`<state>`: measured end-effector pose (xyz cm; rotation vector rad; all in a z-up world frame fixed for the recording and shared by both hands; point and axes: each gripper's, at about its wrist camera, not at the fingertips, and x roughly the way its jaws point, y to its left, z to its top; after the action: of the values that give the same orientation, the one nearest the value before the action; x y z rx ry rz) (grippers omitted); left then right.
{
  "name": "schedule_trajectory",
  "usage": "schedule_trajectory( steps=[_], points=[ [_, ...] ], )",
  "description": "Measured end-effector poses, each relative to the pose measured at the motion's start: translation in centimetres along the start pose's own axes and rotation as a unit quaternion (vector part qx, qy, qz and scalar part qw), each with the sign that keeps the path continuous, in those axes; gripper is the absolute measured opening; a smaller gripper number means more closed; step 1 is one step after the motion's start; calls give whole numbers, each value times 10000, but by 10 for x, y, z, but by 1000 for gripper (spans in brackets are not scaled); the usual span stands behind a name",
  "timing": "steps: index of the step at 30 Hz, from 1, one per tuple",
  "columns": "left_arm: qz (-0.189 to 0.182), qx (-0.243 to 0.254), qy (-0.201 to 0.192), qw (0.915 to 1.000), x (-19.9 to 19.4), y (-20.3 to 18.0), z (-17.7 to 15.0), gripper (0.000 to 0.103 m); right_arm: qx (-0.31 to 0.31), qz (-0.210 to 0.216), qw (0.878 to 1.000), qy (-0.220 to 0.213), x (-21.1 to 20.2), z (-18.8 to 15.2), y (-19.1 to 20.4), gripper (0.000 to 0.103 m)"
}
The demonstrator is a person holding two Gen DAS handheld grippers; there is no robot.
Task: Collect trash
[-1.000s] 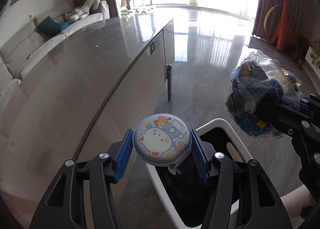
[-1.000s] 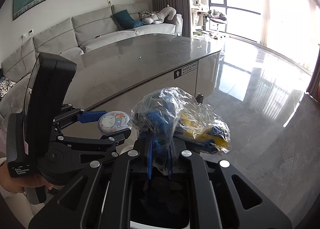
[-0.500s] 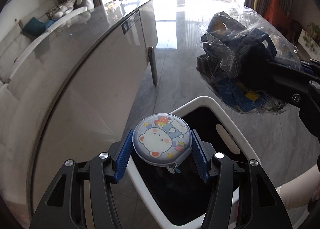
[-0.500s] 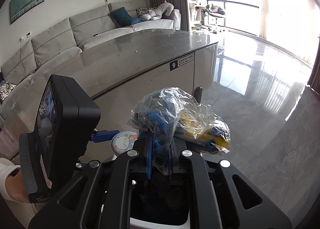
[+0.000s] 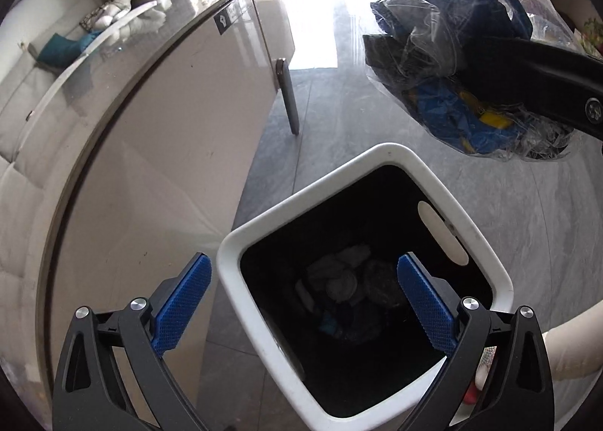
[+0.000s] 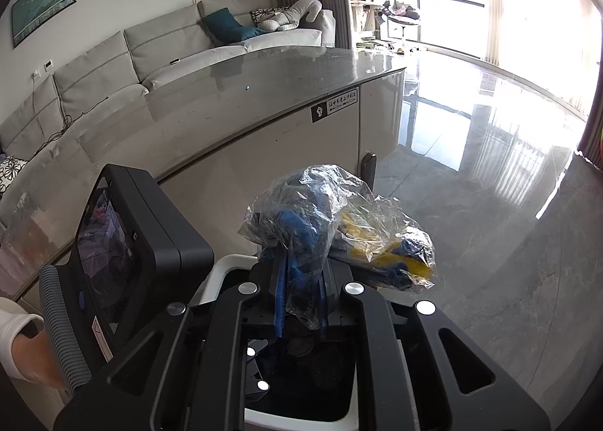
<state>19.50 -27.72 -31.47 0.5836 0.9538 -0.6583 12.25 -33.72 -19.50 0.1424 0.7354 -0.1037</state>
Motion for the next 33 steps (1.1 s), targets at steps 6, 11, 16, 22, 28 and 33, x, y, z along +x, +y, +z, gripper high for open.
schedule_trajectory(
  steps=[6,11,16,22,28,33],
  points=[
    [302,-196,-273,9990,-16,16,0,98,-13,3,10000,11,5,-4,0,16],
    [640,-728,-523,9939,-31,54,3,98,-93,73,9998,186,12,-9,1,16],
    [746,-1013,-624,9901,-40,76,1,98,-299,189,9986,384,25,-16,13,16],
    [761,-1066,-664,9892,-46,87,-5,98,-604,297,9955,661,46,-30,27,19],
    [742,-1013,-668,9898,-46,89,-7,98,-806,183,9928,866,65,-45,31,99],
    [743,-1063,-724,9889,-49,92,-7,98,-954,-214,9921,786,71,-49,27,99]
  ],
)
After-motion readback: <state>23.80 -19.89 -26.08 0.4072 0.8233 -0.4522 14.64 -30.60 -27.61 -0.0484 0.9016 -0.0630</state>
